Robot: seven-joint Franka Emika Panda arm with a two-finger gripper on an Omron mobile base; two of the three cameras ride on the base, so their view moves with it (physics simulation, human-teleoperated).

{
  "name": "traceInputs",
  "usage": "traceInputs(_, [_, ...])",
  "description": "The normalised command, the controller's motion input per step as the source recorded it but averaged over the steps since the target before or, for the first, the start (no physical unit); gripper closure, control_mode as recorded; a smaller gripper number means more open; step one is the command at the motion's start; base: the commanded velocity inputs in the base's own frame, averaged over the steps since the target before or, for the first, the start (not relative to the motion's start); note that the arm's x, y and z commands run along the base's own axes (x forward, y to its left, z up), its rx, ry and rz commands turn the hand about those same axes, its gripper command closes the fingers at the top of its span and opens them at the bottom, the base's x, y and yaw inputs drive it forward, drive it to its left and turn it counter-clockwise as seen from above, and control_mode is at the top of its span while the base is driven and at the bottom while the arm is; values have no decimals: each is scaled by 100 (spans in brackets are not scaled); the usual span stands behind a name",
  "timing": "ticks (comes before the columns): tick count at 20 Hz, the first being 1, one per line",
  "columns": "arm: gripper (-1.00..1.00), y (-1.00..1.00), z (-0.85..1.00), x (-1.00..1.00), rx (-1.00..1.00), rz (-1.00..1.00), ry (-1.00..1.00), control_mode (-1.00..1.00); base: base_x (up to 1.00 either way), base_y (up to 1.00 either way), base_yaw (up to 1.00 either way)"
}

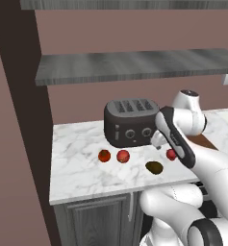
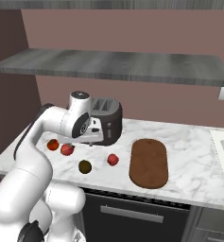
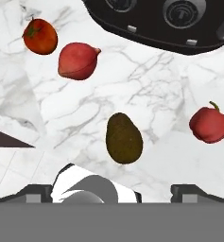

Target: Place the avocado, onion, tomato, and bell pepper on the cutting board.

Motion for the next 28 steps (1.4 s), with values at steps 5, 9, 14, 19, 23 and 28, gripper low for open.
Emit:
traceInputs(5, [-100, 0, -25, 21, 0, 0, 1, -100, 0, 0, 0])
traceInputs(9, [-100, 0, -21, 8, 0, 0, 0, -100, 0, 0, 0])
traceInputs(14, [-100, 0, -23, 0, 0, 0, 3, -100, 0, 0, 0])
traceInputs(19, [-100, 0, -26, 0, 0, 0, 6, -100, 0, 0, 0])
traceInputs(23, [-100, 0, -25, 0, 0, 0, 4, -100, 0, 0, 0])
traceInputs(28, [-100, 0, -23, 2, 0, 0, 3, -100, 0, 0, 0])
